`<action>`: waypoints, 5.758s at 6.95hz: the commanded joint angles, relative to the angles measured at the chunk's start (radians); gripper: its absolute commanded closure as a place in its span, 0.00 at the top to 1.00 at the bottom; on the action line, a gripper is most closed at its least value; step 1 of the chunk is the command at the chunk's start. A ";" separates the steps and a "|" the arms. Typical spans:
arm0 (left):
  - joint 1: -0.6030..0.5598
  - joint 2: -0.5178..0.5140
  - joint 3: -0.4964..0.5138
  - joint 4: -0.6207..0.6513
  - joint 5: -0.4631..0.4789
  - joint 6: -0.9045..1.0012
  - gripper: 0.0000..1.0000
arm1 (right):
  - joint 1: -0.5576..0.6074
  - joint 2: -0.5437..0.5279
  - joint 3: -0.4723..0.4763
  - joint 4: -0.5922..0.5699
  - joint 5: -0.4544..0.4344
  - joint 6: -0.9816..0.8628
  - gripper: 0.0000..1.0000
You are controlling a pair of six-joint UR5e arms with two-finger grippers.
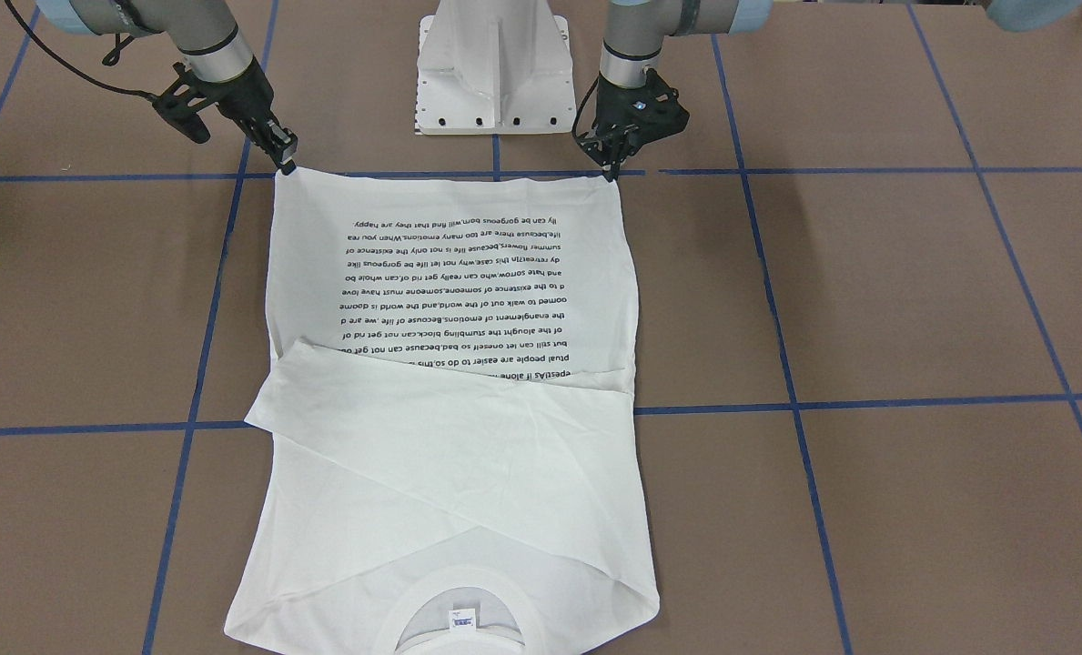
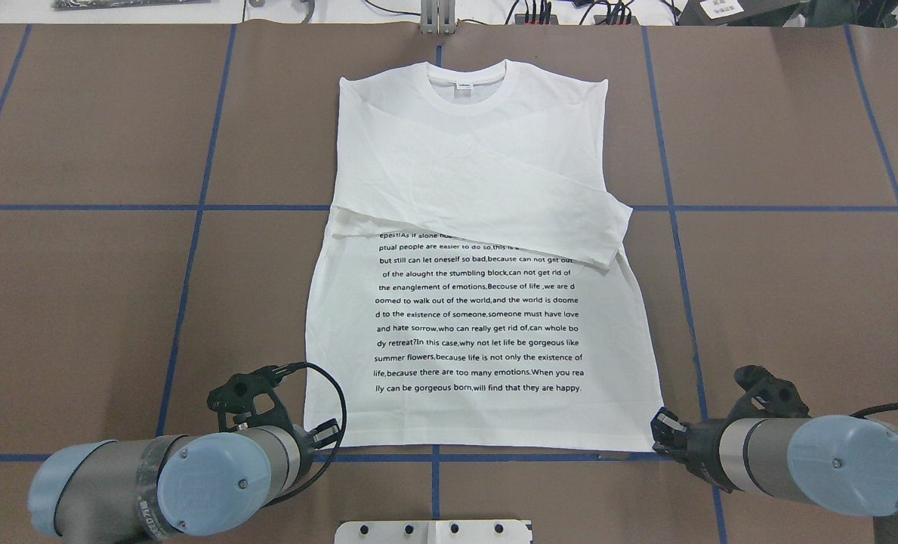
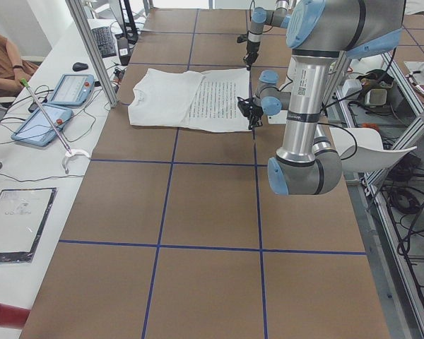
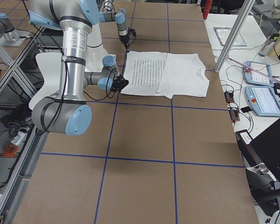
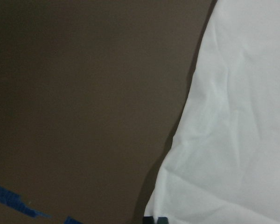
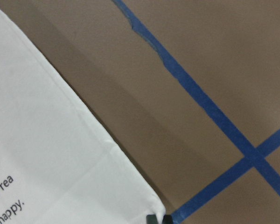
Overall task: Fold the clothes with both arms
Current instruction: 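Grasp the hem corners nearest the robot with both grippers, then lift the hem with both grippers and fold it toward the collar, then release the hem at the collar and raise both grippers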
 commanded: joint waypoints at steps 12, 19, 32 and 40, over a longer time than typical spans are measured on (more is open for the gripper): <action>-0.179 0.001 -0.231 0.017 -0.103 0.026 0.00 | 0.245 0.013 0.183 -0.047 0.150 -0.024 0.00; -0.548 -0.239 0.388 -0.334 -0.203 0.329 0.00 | 0.561 0.663 -0.383 -0.459 0.166 -0.486 0.00; -0.665 -0.405 0.870 -0.688 -0.194 0.414 0.00 | 0.678 0.976 -1.035 -0.239 0.276 -0.650 0.00; -0.714 -0.363 0.862 -0.740 -0.261 0.450 0.26 | 0.742 0.845 -0.887 -0.108 0.388 -0.615 1.00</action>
